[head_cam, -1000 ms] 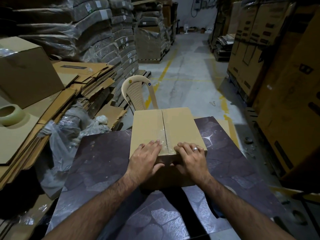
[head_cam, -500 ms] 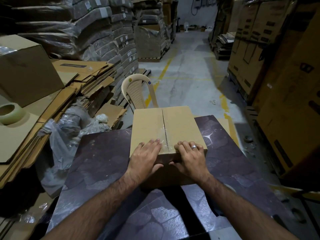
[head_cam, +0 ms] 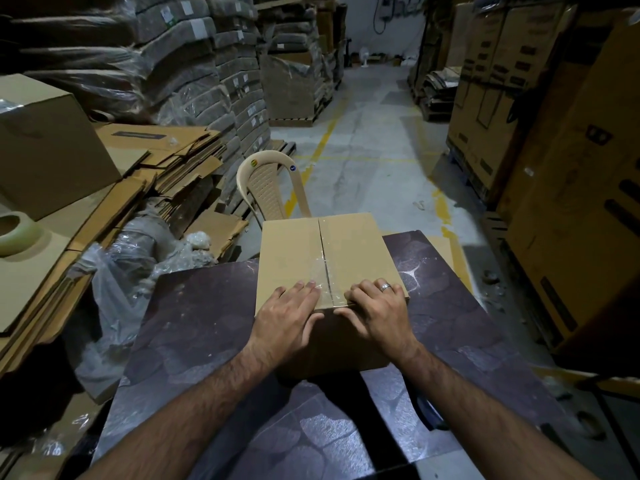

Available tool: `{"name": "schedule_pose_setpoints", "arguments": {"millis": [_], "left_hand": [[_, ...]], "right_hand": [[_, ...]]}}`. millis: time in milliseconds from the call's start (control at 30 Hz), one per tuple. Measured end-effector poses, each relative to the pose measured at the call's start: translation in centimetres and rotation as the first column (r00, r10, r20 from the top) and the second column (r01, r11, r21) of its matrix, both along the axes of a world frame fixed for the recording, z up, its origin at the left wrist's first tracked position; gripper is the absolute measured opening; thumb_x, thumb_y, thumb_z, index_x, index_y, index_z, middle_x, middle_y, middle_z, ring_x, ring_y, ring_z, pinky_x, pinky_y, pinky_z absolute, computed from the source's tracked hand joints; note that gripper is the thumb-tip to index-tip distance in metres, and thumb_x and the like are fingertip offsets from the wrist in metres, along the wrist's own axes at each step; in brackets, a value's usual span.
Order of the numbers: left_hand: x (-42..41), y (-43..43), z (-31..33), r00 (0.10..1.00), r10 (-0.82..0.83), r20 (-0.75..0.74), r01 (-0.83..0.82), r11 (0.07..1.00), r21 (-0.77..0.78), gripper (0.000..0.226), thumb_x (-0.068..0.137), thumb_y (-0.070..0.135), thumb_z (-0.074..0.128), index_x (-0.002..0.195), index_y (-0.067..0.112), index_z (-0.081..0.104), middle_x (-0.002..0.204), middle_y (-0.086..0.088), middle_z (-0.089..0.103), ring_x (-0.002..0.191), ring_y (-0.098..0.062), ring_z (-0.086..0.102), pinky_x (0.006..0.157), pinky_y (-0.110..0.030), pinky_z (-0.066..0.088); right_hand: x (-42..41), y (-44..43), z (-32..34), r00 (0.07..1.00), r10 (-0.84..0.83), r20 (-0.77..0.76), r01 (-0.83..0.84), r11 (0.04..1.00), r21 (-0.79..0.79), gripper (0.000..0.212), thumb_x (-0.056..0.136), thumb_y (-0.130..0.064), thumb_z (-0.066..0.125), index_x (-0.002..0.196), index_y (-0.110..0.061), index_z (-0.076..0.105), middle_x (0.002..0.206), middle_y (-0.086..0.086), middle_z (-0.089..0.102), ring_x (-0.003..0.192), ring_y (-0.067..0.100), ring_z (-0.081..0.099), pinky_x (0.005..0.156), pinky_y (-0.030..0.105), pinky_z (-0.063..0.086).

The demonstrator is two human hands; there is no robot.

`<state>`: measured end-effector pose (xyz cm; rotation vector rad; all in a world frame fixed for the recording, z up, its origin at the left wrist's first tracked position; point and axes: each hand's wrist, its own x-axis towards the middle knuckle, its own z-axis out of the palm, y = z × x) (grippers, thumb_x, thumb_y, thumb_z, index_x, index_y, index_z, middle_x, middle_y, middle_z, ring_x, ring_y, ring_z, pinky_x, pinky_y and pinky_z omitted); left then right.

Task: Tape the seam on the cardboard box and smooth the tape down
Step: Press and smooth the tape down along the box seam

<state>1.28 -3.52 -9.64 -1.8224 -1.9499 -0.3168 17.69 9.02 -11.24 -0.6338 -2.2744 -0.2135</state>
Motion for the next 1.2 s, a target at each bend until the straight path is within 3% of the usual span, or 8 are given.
{"name": "schedule_pose_setpoints", "arguments": {"millis": [233,400,500,600,800,967,1100,1200], "left_hand": [[0.1,0.1,0.4,0.999,0.010,0.043,-0.009,0.999,-0.034,0.045,0.092,0.037,0.039,0.119,0.013,0.066,0.121,-0.006,0.068,0.110,-0.022,0.066,0.089,-0.041,0.054],[0.1,-0.3,0.6,0.998,0.040,0.048,-0.034,0.992,-0.118,0.051,0.086,0.047,0.057,0.126,0.016,0.059,0.128,-0.003,0.064,0.118,-0.020,0.061,0.094,-0.040,0.051],[0.9,-0.4,0.9,0.994,0.084,0.072,-0.069,0.979,-0.191,0.070,0.068,0.051,0.077,0.126,0.016,0.059,0.128,-0.003,0.064,0.117,-0.020,0.062,0.093,-0.041,0.052],[1.2,-0.1,1.6,0.986,0.131,0.103,-0.106,0.971,-0.213,0.077,0.070,0.052,0.075,0.135,0.018,0.050,0.139,-0.002,0.055,0.127,-0.020,0.054,0.102,-0.040,0.045],[2.2,0.1,1.7,0.965,0.239,0.105,-0.207,0.944,-0.256,0.090,0.085,0.055,0.057,0.152,0.014,0.013,0.160,-0.005,0.018,0.147,-0.020,0.018,0.119,-0.038,0.015],[2.0,0.4,2.0,0.959,0.256,0.120,-0.216,0.937,-0.276,0.091,0.087,0.054,0.056,0.152,0.013,0.009,0.161,-0.006,0.012,0.148,-0.020,0.013,0.120,-0.036,0.011],[2.4,0.4,1.8,0.952,0.280,0.127,-0.235,0.929,-0.286,0.094,0.087,0.053,0.056,0.152,0.009,0.005,0.161,-0.010,0.008,0.148,-0.023,0.009,0.121,-0.038,0.010],[2.2,0.7,1.8,0.957,0.267,0.116,-0.222,0.928,-0.299,0.091,0.088,0.052,0.057,0.152,0.008,0.008,0.161,-0.011,0.012,0.148,-0.024,0.012,0.120,-0.037,0.011]], "right_hand": [[-0.1,-0.2,0.4,1.000,0.018,-0.010,-0.019,0.998,-0.059,0.036,0.083,-0.058,0.060,0.081,-0.022,0.064,0.082,-0.007,0.064,0.070,0.018,0.055,0.063,0.034,0.037],[0.3,-1.0,-0.2,0.988,-0.044,0.145,0.054,0.997,-0.064,0.055,0.064,-0.059,0.073,0.102,-0.023,0.056,0.098,-0.001,0.063,0.085,0.021,0.057,0.076,0.036,0.034],[0.0,-1.3,0.9,0.964,-0.072,0.256,0.089,0.994,-0.055,0.064,0.053,-0.061,0.077,0.104,-0.025,0.061,0.093,0.000,0.061,0.081,0.021,0.057,0.068,0.036,0.043],[-0.6,-1.4,2.0,0.938,-0.075,0.338,0.107,0.991,-0.076,0.073,0.049,-0.058,0.081,0.112,-0.027,0.061,0.093,0.002,0.059,0.080,0.022,0.058,0.064,0.038,0.047],[0.5,-1.8,2.3,0.938,0.010,0.347,0.052,0.984,-0.168,0.068,0.057,-0.034,0.079,0.120,-0.030,0.055,0.105,0.000,0.061,0.088,0.021,0.060,0.068,0.038,0.048],[-1.4,-1.2,3.9,0.879,0.152,0.452,-0.025,0.961,-0.275,0.062,0.077,-0.032,0.069,0.135,-0.025,0.047,0.142,-0.004,0.048,0.126,0.022,0.047,0.092,0.043,0.039],[-0.8,-1.7,3.6,0.902,0.189,0.389,-0.080,0.957,-0.280,0.056,0.069,-0.018,0.076,0.122,-0.023,0.060,0.130,-0.004,0.062,0.111,0.023,0.061,0.083,0.042,0.048],[-1.8,-1.3,4.6,0.847,0.221,0.484,-0.075,0.950,-0.302,0.064,0.080,-0.019,0.067,0.139,-0.021,0.043,0.149,-0.004,0.042,0.133,0.024,0.042,0.100,0.044,0.037]]}}
